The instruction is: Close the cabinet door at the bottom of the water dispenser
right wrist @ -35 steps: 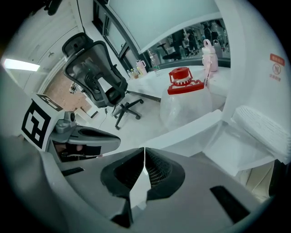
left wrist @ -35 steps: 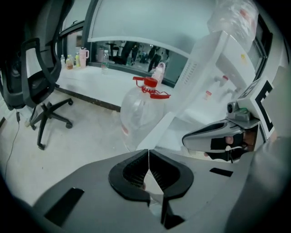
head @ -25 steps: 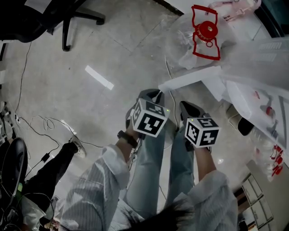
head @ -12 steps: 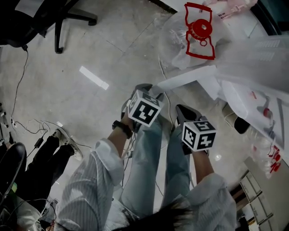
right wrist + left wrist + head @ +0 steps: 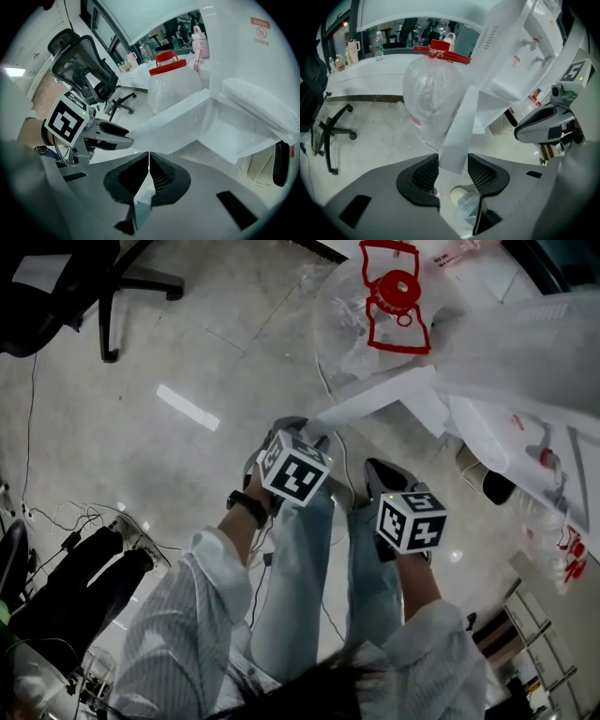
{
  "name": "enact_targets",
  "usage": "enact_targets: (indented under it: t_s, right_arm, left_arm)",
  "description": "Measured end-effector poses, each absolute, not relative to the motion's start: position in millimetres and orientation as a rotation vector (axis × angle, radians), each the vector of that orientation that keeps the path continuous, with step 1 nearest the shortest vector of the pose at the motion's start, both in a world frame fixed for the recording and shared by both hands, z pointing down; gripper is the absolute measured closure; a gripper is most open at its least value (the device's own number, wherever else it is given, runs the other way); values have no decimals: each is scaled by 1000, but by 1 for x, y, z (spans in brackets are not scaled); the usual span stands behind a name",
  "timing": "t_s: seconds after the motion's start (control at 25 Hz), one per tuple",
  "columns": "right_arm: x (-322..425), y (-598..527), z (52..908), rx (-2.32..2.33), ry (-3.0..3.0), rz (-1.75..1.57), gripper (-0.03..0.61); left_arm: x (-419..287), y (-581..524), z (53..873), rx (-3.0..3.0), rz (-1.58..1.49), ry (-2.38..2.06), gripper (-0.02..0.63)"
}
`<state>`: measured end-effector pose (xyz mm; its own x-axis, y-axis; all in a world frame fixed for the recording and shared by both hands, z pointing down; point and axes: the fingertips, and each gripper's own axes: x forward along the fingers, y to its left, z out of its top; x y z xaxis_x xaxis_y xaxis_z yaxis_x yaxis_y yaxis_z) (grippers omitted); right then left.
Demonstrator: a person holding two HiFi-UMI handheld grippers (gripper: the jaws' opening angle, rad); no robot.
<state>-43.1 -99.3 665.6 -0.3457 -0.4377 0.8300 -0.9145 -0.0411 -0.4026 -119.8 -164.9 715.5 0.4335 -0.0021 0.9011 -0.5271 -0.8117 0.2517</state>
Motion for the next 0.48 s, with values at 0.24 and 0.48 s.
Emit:
enact_targets:
  t_s: [0.24,0.48]
  right_arm:
    - [-37,-76,666,1411,-1781,1384,563]
    - [-12,-44,665,1361,-1802,1351,563]
  left_arm:
    - [-113,-136,716,2154,1361,-458,414]
    - [-98,-94,717,2113,1349,-508,419]
